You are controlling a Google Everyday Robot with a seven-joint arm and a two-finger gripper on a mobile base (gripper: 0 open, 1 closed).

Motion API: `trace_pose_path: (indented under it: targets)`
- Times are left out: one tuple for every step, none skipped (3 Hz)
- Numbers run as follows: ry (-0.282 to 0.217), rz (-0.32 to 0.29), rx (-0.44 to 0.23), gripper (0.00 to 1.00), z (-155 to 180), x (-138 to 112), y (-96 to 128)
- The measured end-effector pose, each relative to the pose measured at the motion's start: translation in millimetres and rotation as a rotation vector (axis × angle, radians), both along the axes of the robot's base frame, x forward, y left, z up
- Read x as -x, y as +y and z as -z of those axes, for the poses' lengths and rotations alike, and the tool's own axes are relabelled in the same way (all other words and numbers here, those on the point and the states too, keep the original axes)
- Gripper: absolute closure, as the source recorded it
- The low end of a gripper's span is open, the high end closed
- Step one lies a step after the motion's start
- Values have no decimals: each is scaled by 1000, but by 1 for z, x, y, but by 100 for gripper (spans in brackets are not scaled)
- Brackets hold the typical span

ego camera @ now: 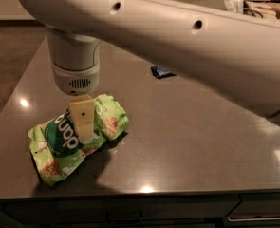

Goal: Move green rice chip bag near rxbar blueberry

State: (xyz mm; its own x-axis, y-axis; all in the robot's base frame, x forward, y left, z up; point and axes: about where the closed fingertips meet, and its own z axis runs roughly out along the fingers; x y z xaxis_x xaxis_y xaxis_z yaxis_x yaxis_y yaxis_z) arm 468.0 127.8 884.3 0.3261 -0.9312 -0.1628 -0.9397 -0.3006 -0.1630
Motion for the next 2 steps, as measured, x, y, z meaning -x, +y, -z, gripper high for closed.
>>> trace_pose_path:
  targets:
    - [3,-13,51,0,9,-9,-16]
    - [19,-34,100,19,14,-16,-37]
